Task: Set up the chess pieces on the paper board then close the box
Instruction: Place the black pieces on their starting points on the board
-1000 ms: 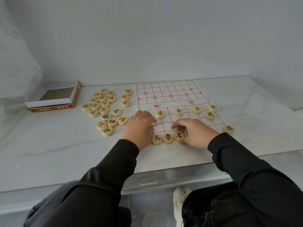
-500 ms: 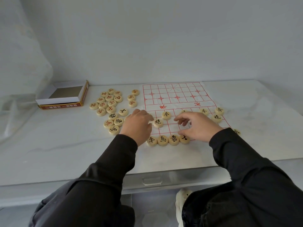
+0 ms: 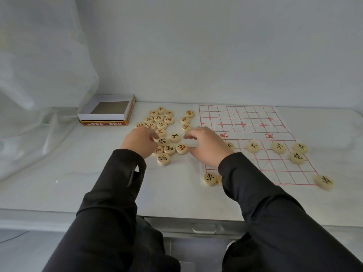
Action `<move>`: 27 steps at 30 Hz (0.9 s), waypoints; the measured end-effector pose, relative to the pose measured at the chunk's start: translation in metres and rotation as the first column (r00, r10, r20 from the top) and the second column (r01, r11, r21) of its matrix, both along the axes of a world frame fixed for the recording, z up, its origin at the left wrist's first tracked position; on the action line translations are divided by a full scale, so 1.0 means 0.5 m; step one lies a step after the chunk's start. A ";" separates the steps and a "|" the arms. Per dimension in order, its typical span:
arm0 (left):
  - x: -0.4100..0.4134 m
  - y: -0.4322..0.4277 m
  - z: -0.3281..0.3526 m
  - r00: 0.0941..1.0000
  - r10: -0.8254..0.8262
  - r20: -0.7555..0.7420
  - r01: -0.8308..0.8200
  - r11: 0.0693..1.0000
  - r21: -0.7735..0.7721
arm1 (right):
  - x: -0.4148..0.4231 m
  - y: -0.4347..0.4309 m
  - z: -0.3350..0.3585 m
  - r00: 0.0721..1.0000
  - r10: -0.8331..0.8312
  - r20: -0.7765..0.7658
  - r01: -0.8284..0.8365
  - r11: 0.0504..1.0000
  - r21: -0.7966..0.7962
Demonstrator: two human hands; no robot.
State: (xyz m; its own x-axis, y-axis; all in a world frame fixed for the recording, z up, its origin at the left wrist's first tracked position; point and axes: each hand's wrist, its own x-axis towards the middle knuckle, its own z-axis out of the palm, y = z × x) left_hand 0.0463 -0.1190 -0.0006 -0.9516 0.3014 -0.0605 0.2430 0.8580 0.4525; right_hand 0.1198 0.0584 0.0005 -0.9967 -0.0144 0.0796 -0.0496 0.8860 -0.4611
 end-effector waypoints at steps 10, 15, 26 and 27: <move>-0.037 -0.016 -0.018 0.982 0.142 0.128 -0.136 0.989 -0.058 | -0.101 -0.067 -0.020 0.994 0.104 0.022 -0.106 0.951 0.292; -0.046 -0.024 -0.023 0.964 0.202 0.173 -0.196 0.979 -0.050 | -0.127 -0.098 -0.001 0.973 0.189 0.134 -0.221 0.930 0.293; -0.031 -0.006 -0.019 0.978 0.111 0.180 -0.104 0.993 -0.047 | -0.142 -0.107 0.009 0.979 0.189 0.076 -0.204 0.905 0.373; -0.028 -0.004 -0.020 0.982 0.094 0.167 -0.087 0.995 -0.048 | -0.136 -0.100 0.008 0.986 0.163 0.028 -0.163 0.926 0.340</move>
